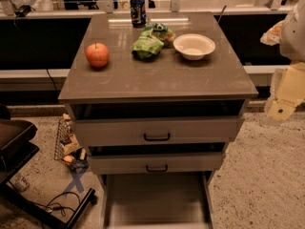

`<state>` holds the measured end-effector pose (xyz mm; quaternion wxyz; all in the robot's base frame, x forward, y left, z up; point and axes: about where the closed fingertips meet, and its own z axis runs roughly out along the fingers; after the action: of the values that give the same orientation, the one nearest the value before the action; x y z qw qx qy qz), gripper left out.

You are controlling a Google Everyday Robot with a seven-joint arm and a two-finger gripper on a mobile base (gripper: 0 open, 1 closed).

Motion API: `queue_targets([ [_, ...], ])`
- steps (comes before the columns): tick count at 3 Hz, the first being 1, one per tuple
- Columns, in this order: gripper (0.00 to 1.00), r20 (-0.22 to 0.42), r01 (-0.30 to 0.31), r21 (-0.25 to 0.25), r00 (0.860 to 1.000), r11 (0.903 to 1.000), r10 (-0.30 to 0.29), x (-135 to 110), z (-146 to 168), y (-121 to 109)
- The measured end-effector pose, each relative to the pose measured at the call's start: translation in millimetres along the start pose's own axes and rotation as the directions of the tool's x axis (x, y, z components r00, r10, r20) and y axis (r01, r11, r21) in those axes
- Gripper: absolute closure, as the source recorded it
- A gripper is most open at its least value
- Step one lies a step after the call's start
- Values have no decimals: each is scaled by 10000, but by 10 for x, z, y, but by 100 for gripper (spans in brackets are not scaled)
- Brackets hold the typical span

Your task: Place green rice chip bag into bottom drawer

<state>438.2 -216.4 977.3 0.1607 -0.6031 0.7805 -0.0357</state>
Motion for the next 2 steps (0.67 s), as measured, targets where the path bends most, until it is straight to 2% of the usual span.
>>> queue_targets([
  [1, 0, 91, -4, 62, 10000, 10000, 3, -29, 20, -37],
  [2, 0, 1099, -78, 685, 9939, 9976, 2, -360, 247, -453],
])
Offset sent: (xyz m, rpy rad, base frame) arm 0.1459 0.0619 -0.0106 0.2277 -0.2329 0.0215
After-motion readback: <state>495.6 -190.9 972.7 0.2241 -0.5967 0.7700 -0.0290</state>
